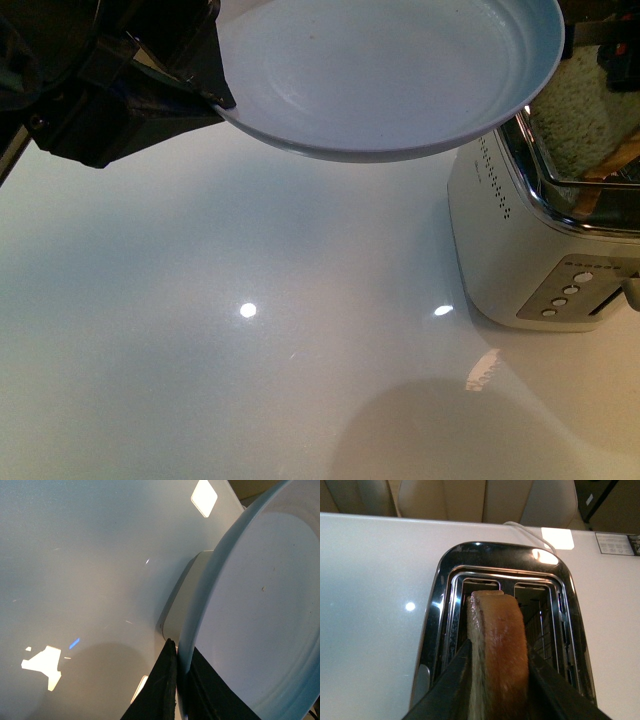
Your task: Left arm holds plate, right arm toasts bread
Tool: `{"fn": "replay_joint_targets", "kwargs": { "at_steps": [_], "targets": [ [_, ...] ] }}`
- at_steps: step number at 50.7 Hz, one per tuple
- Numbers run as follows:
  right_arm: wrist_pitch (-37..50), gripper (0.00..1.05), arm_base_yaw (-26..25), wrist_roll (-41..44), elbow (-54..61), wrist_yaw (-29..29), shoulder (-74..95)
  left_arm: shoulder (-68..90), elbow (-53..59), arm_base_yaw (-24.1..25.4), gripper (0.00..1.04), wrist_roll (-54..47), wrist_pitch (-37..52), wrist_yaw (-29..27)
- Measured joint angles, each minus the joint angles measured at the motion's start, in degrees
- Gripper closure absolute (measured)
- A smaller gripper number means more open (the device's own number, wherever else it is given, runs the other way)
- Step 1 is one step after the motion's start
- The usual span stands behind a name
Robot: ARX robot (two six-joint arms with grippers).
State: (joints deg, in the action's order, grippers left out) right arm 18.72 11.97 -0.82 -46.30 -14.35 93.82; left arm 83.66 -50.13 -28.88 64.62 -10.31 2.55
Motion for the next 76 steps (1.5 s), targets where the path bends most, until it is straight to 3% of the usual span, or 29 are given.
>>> {"fn": "replay_joint_targets", "kwargs": {
  "at_steps": [15, 23, 31, 37, 42, 52, 55, 61, 76],
  "targets": [
    [-0.7, 0.32, -1.2, -2.8, 3.4, 2.3, -3.6, 0.0, 0.0, 0.0, 1.02, 0.0, 0.0, 0.0],
    [-1.3, 0.08, -3.1, -2.6, 7.7, 2.8, -13.9, 0.0, 0.0, 0.0, 1.02, 0.0, 0.0, 0.0],
    [-3.1, 0.09, -5.4, -2.1, 12.7, 4.2, -26.5, 0.0, 0.0, 0.0, 1.02, 0.0, 0.0, 0.0],
    [14.2, 0.23, -6.3, -0.8, 19.1, 8.5, -26.8, -0.1, 0.0, -0.1, 1.02, 0.0, 0.0, 0.2],
    [23.3, 0.37, -6.8, -0.3, 24.5, 9.6, -27.7, -0.1, 0.0, -0.1, 1.02, 0.0, 0.0, 0.1],
    [25.6, 0.65, -8.0, 0.3, 30.3, 10.5, -33.4, -0.1, 0.0, 0.0, 1.02, 0.0, 0.0, 0.0],
    [25.5, 0.74, -9.4, 0.3, 31.9, 13.0, -34.8, -0.1, 0.0, 0.0, 1.02, 0.0, 0.0, 0.0],
    [24.7, 0.99, -11.8, 0.4, 35.7, 14.0, -39.2, -0.1, 0.0, 0.0, 1.02, 0.0, 0.0, 0.0],
    [20.9, 1.03, -11.9, 0.6, 40.3, 14.3, -47.6, -0.1, 0.0, 0.0, 1.02, 0.0, 0.0, 0.0]
  ]
}}
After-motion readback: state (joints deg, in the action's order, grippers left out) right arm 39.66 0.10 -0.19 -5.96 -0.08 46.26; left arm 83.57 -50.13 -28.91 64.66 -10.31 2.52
